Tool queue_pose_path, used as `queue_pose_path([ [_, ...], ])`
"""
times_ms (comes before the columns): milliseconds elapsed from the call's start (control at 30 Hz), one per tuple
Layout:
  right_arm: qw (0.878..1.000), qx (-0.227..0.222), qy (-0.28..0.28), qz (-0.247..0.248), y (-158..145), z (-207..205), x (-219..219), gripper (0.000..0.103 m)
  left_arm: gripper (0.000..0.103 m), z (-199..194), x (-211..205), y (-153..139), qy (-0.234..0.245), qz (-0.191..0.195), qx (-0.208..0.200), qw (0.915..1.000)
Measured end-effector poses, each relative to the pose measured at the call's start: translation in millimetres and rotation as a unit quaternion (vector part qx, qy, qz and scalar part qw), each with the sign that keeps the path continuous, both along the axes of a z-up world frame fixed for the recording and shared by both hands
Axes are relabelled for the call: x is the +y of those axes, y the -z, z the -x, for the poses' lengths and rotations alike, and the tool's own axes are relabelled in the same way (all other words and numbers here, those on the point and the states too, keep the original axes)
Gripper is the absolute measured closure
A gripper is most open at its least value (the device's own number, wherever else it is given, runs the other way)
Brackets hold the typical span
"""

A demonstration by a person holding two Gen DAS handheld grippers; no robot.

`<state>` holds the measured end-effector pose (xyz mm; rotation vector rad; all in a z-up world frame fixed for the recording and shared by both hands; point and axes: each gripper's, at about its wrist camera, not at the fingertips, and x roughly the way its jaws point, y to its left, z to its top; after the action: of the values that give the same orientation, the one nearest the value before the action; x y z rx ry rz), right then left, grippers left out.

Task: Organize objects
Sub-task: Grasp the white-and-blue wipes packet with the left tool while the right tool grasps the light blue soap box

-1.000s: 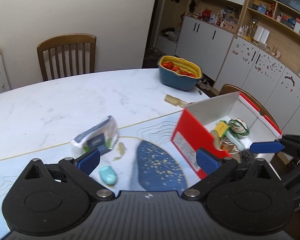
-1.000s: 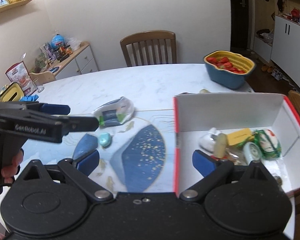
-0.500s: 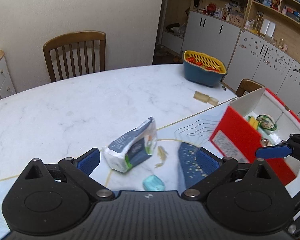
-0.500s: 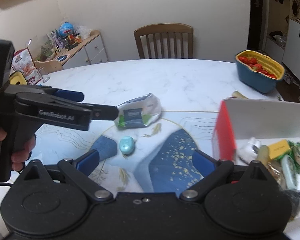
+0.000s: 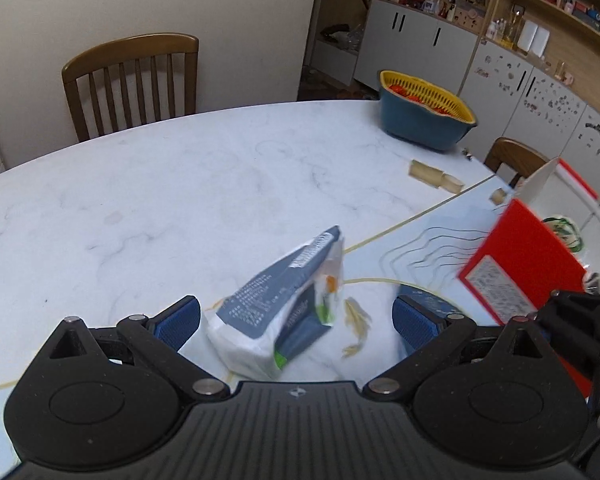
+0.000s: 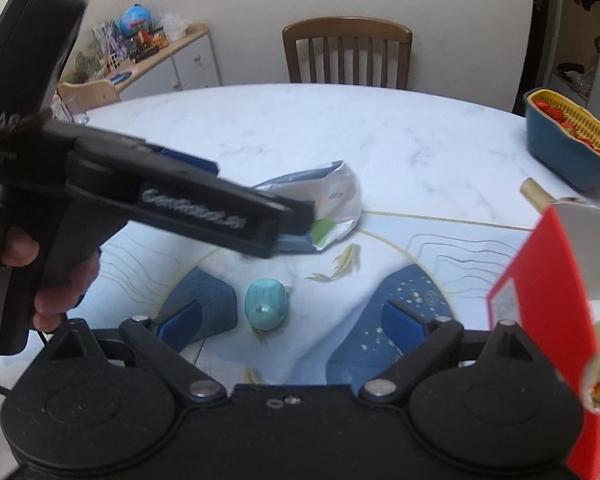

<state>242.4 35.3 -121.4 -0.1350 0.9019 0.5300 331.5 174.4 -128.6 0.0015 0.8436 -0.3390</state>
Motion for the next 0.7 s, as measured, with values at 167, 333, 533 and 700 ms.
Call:
queue_pose_path([
  [167,1.0,0.006,-0.004,0.009,13.8,-8.5,14.3,0.017,0.0,-12.7,-1.7,14.2,0.012,-0.006,0.004,0.9999],
  [333,1.0,0.008,-0.013,0.021,20.6,-14.0,25.0,0.026,0.001,-24.8,-1.3,22.4,0.019,0.0,0.009,0.9998],
  [533,0.999,0.011,-0.015,0.028,26.9,-14.8,31.9,0.033,0.002,-33.7,-4.3,30.9,0.028,-0.001,0.011,0.9995],
  [700,0.999,0.008,-0.027,0.044,32.5,-8.5,37.3,0.045,0.02,-36.7,-5.3,36.1,0.033,-0.002,0.013,0.9994],
])
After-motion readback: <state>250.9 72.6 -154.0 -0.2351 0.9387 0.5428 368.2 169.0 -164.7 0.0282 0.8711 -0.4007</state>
